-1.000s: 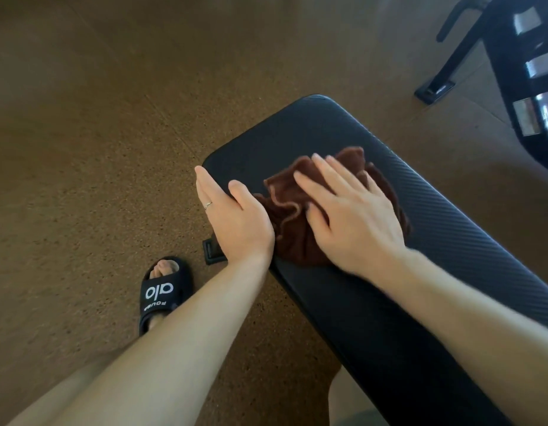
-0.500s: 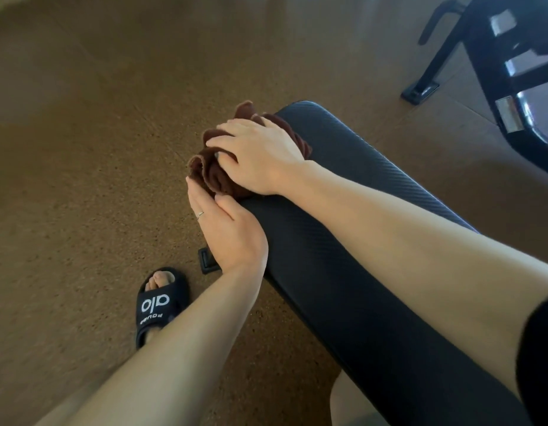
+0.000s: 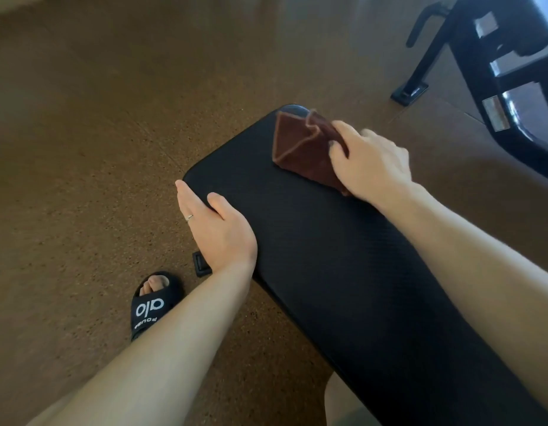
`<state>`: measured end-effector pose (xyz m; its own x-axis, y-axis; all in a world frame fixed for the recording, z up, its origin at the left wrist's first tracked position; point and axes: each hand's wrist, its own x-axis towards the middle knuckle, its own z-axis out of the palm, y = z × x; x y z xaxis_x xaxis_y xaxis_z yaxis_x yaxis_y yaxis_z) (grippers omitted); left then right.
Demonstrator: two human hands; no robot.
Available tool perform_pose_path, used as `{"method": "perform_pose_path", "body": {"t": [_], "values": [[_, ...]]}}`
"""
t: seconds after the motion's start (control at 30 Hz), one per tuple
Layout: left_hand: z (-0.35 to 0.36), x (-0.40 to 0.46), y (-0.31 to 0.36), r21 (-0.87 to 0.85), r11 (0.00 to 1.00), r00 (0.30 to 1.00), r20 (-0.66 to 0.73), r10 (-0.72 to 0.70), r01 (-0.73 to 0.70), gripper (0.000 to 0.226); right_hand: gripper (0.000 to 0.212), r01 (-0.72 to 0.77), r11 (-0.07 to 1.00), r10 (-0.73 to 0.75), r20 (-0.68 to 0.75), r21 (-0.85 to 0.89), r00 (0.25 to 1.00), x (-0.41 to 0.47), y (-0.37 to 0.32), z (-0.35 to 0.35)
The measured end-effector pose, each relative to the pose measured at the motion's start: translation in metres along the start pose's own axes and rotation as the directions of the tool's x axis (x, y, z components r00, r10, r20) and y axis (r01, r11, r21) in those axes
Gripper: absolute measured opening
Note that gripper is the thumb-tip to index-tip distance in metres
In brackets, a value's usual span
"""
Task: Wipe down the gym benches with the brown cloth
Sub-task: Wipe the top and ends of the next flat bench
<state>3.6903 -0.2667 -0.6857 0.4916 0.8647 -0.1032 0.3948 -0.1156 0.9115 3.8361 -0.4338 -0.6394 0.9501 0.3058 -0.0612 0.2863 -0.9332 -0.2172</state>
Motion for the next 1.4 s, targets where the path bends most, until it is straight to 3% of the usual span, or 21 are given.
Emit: {"method": "perform_pose_path", "body": {"t": [0.17,0.33,0.6,0.73,0.87,1.0,1.17,1.4], "values": [[0.001,-0.001,-0.001,0.022,1.0,1.0,-0.012,0.009,-0.009,0.059,0.052,-0.068,0.995,0.064,-0.057,-0.077,0.996,-0.075,0.04,-0.004],[0.004,0.0,-0.003,0.019,0.999,0.999,-0.03,0.033,-0.032,0.059,0.048,-0.102,0.994,0.099,-0.083,-0.033,0.992,-0.03,0.011,0.002],[0.002,-0.001,-0.001,-0.011,1.0,0.999,-0.025,0.02,-0.02,0.057,0.047,0.02,1.0,-0.02,-0.029,-0.001,0.999,0.061,-0.059,0.011],[-0.002,-0.001,0.0,0.024,0.999,0.999,-0.034,0.036,-0.035,0.056,0.053,0.088,0.996,-0.087,0.018,-0.023,0.996,0.007,-0.035,0.013],[-0.001,0.0,0.0,0.04,0.999,0.999,-0.037,0.038,-0.037,0.056,0.053,0.068,0.997,-0.07,-0.073,-0.023,0.995,-0.077,0.016,0.011],[0.002,0.0,-0.001,0.045,0.998,0.998,-0.044,0.052,-0.05,0.057,0.052,0.023,1.0,-0.023,-0.066,-0.012,0.998,-0.079,0.031,0.005],[0.004,-0.001,-0.004,0.025,0.998,0.997,-0.055,0.056,-0.054,0.056,0.047,-0.048,0.998,0.051,-0.056,0.041,0.997,-0.015,-0.012,0.005],[0.002,-0.003,-0.002,-0.016,0.999,0.999,-0.007,0.044,-0.044,0.057,0.051,0.035,0.999,-0.036,-0.032,-0.038,0.999,0.067,-0.118,0.027]]}}
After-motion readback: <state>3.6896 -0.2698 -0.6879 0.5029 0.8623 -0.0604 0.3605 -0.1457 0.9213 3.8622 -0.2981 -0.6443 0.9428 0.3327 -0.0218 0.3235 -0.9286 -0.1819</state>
